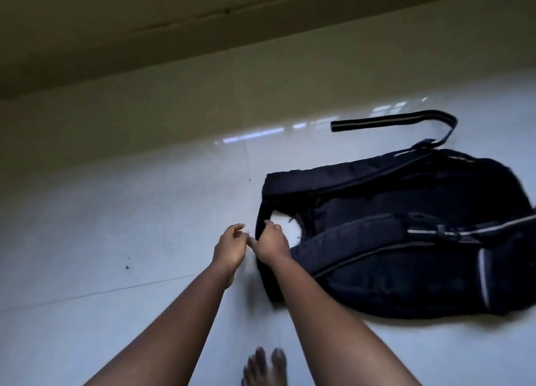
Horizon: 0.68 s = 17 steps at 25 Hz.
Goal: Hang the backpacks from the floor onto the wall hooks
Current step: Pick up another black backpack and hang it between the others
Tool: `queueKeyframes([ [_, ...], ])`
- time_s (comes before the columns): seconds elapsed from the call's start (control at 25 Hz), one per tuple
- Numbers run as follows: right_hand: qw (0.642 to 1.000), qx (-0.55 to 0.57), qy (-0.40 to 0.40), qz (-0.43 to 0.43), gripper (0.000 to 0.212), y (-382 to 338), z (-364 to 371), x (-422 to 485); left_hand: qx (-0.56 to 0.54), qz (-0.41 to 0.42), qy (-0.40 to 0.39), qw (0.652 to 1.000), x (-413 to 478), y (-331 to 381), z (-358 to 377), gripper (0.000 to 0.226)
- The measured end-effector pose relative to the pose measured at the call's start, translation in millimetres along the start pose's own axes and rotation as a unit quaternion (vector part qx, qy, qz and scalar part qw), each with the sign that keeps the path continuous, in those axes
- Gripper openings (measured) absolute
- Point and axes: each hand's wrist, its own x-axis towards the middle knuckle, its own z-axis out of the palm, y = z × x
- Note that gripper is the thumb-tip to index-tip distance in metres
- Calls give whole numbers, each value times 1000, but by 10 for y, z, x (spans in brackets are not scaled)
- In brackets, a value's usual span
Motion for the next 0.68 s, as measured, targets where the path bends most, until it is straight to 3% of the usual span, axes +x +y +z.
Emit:
queueKeyframes([
  [0.08, 992, 117, -1, 51, 55, -42, 208, 109, -43, -5, 0, 999, 147, -95, -86, 34],
  [0.2, 943, 321, -23, 79, 24, -92, 85, -16, -97, 0, -23, 995, 1, -4, -239, 34],
  [0.28, 947, 315, -19, 58, 4, -154, -198, -313, -76, 42, -49, 995, -256, 133, -325, 35],
  [0.36, 961, 274, -12, 32, 15, -382, -666, -808, -49, 95, -76, 991, -701, 399, -479, 43],
  [0.48, 979, 205, -9, -3, 9, -672, -1362, -1543, 14, 191, -111, 975, -1487, 846, -694, 61],
  [0.68, 989, 100, -55, -91, 15, -1394, -2450, -2877, 125, 388, -103, 907, -2699, 1645, -1066, 65],
])
